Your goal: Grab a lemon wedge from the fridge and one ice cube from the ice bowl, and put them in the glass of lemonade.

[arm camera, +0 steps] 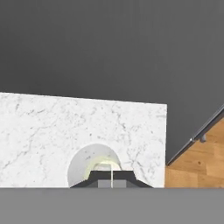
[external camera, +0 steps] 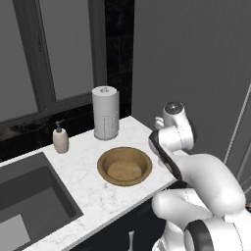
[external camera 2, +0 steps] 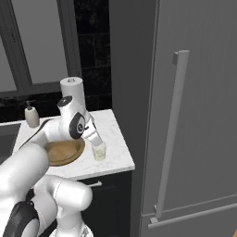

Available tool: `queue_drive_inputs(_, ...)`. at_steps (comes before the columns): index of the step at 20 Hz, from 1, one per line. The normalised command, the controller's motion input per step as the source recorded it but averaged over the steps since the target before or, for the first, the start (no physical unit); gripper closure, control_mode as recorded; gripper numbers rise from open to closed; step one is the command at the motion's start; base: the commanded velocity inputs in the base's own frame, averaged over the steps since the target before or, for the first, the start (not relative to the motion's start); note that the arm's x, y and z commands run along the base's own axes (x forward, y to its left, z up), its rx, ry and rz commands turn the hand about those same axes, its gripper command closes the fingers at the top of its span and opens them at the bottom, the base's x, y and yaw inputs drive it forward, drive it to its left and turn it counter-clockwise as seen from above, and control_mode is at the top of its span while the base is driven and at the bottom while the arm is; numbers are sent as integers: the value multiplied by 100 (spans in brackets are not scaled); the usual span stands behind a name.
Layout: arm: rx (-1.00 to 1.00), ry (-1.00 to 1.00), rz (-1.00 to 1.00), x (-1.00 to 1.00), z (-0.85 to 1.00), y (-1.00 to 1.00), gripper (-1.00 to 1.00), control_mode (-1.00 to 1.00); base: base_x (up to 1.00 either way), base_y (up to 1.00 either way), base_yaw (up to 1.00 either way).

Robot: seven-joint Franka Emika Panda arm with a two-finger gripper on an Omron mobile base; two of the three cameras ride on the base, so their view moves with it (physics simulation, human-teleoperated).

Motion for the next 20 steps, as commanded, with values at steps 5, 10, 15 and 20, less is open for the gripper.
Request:
queue_drive_inputs(5,-2,-10,0,-25,38,16,100,-100,0,0,0)
queue_drive_inputs(10,-3,0,4,-10,21,22,100,-100,0,0,0)
queue_drive_inputs(15,0,0,26,-17,2,5,-100,-100,0,0,0)
queue_drive_inputs(20,-1,0,51,-12,0,10,-100,-100,0,0,0)
